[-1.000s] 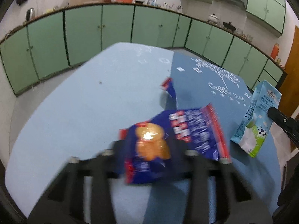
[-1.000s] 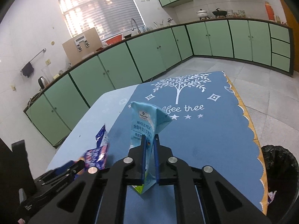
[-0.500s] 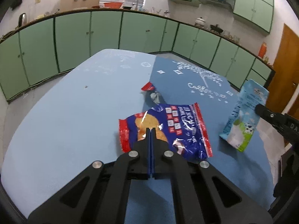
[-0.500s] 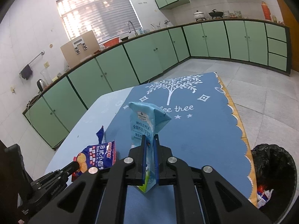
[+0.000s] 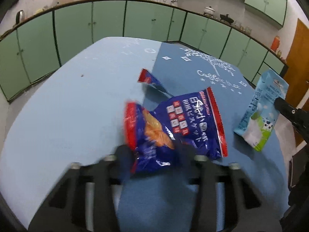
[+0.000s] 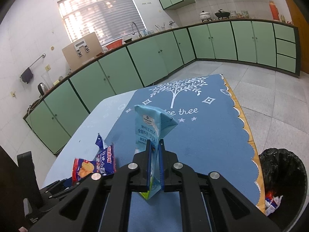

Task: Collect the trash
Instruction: 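Grasp the blue-and-red chip bag with the left tool and lift it, then carry the chip bag and milk carton over the black bin and open both tools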

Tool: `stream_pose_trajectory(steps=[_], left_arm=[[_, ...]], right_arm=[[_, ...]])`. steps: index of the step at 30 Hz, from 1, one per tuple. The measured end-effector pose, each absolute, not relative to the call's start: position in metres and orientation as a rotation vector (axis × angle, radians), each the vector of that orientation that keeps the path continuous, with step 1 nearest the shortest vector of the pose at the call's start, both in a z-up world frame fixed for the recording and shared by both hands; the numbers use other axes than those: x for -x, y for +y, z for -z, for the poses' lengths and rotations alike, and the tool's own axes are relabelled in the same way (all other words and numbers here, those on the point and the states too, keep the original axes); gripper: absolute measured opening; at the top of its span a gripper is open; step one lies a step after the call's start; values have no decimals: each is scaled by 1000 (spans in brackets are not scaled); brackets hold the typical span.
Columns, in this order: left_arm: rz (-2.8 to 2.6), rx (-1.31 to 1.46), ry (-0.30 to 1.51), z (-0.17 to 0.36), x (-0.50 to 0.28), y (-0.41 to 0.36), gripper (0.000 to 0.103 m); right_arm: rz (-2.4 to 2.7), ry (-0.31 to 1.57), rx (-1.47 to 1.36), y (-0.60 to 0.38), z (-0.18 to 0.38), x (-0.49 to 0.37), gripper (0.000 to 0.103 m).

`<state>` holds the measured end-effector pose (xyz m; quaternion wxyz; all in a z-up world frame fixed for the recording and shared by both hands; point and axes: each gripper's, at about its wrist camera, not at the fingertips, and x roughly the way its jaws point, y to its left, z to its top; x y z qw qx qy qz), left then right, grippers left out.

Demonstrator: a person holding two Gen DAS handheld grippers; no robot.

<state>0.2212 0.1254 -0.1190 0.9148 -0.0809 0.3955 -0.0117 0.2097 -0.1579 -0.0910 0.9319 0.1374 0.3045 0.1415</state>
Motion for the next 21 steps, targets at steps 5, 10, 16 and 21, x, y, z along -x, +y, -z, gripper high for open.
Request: stream_pose_trajectory(steps=[5,10,16,21], left_arm=[[31,163,752,112,-212,124,11],[26,193,656,94,-198,128,6],[52,194,562,61,-186,125,5],[105,175,520,43,-182,100,5]], right_arm=[[-288,621,-276,-157,91,-209,7],[-287,618,-275,-157,90,-208,7],[-289,593,-280,-165,82,-203,6],[-277,567,-276,-183,68,-193,6]])
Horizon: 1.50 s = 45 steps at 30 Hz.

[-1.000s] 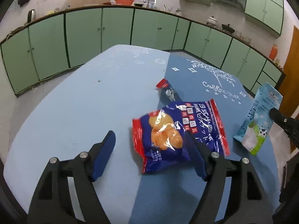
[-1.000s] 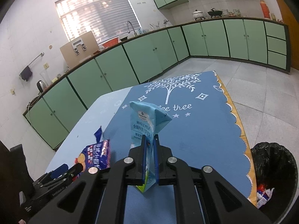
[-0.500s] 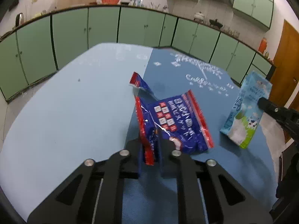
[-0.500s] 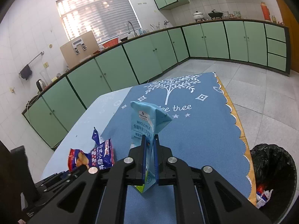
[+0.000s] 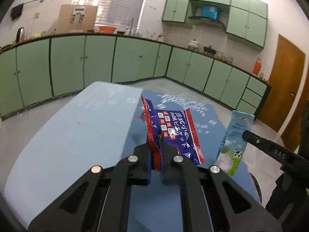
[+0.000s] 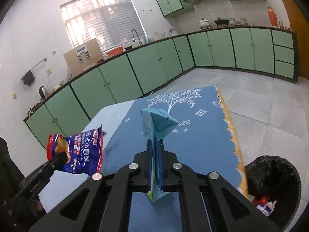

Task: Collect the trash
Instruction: 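Carry the chip bag and milk carton over the black bin and open both tools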

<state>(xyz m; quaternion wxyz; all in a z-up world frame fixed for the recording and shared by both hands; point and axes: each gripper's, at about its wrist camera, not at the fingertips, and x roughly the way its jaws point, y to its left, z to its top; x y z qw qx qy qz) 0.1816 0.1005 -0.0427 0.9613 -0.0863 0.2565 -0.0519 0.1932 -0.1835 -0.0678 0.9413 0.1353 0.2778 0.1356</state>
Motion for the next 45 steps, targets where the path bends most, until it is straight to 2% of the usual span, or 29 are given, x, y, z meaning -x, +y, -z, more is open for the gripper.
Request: stream_pose_trajectory(steps=[20,36,40,42,45], left_arm=[[443,82,464,19,-162,-97,5],[593,2,624,90,-169,-203,6],[609,-32,681,105,-173,-219,9],[607,-49,697,108,-176,-222,13],[600,-46,707,109,-180,-220,14]], right_arm=[[-14,501,-278,-360,49,-110,6],[141,612,-326,-448,117,-95,6],[155,652,-345,-454,129,-101,6],[155,663,-347,-457,131,-105,8],[157,674,-347,-458,133,-108,13]])
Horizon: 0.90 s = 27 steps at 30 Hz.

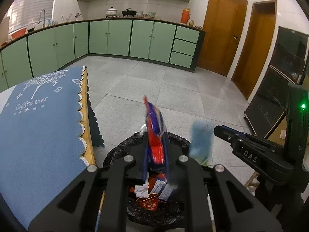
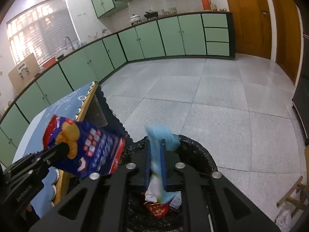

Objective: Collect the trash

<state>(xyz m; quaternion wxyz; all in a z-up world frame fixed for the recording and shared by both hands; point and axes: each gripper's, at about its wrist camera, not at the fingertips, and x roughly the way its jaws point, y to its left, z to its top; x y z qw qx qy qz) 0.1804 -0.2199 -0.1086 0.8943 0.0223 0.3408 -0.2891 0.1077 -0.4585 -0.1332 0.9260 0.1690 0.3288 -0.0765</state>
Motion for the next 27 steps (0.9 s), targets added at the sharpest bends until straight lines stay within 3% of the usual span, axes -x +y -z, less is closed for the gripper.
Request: stream_pose_trajectory(steps=[3,6,9,14,16,22,27], left_arm=[[598,-41,708,107,-182,-219,15],[601,-25,712,105,-184,-218,27],[598,-19,708,102,-185,-215,27],[571,6,671,89,-181,-197,38],[556,9,650,83,-176,-190,49],[498,10,579,62,-156,-166,73],[442,1,539,46,-135,-148,86]], right_arm=[[161,673,-344,-456,132,-108,15],[163,666,-348,-455,129,-108,18],[164,659,-345,-453,125,-107,24],[167,642,-335,-451,116,-102,43],[167,630,-323,-448,111,-98,56],[157,596,-292,-435,94,-86,80],[128,568,-267,-421,80,-73,91]])
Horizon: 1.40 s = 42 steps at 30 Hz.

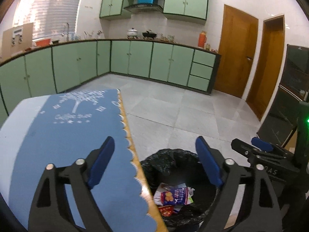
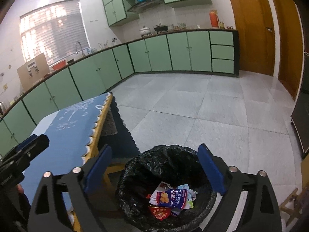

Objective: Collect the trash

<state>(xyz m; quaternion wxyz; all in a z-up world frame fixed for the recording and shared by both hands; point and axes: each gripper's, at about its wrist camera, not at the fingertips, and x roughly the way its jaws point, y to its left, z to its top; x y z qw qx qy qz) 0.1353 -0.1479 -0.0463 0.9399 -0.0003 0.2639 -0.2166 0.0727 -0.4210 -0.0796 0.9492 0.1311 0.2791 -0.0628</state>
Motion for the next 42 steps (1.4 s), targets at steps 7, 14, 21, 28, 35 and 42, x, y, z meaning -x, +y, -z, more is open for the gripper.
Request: stream_pose_trajectory(steps=[7,14,21,28,35,42], left_arm=[[357,-20,506,31,-106,-126,93],[324,-4,490,21,-84,-103,94],[306,2,465,18,-61,-85,94],[292,7,435,14,-46,-75,94],[282,10,420,14,-41,-70,94],[276,20,403,14,-35,-65,94]], right_arm=[[68,530,-225,-400,59,-50,97],[13,506,-212,-380,46,-27,97],[-49,475,-194,-360,38,-9,97],[-88,451,-171,-345,32,2,97],[-111,436,-163,-333,26,5,97],[-124,432,-161,-329,27,6,97]])
